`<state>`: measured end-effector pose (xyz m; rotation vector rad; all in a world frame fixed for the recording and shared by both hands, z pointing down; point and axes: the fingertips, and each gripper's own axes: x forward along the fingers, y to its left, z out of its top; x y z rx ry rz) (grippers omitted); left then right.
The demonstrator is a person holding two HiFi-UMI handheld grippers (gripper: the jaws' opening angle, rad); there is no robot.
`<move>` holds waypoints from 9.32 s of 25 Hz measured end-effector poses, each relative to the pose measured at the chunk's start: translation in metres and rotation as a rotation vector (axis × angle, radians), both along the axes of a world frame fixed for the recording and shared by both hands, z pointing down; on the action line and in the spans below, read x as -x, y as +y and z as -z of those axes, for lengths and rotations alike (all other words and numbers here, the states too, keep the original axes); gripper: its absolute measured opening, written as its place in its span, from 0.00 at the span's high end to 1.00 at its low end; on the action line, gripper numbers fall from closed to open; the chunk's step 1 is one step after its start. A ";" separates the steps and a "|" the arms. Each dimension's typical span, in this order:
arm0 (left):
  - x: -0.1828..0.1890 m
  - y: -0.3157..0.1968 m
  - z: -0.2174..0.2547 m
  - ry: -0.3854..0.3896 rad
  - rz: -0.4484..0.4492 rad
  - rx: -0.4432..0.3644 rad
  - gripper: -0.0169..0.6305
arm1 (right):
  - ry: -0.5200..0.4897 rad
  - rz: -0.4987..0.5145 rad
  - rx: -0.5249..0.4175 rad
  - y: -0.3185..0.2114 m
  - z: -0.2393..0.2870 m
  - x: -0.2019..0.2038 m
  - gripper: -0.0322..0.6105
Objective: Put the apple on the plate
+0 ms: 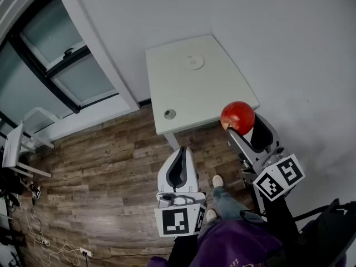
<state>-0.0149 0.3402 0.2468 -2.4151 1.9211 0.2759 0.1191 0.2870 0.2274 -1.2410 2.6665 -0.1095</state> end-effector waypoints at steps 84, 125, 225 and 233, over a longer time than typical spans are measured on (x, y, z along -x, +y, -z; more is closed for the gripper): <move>0.032 -0.563 -0.104 0.013 -0.177 0.275 0.96 | 0.093 -0.043 0.283 -0.551 -0.124 0.078 0.44; 0.015 -0.601 -0.246 0.000 -0.233 0.574 0.96 | 0.239 0.009 0.552 -0.613 -0.268 0.095 0.44; 0.038 -0.561 -0.048 -0.017 -0.057 0.128 0.96 | 0.070 -0.006 -0.056 -0.561 -0.023 0.086 0.94; 0.040 -0.567 -0.053 -0.012 -0.051 0.146 0.96 | 0.078 -0.018 -0.038 -0.568 -0.033 0.085 0.94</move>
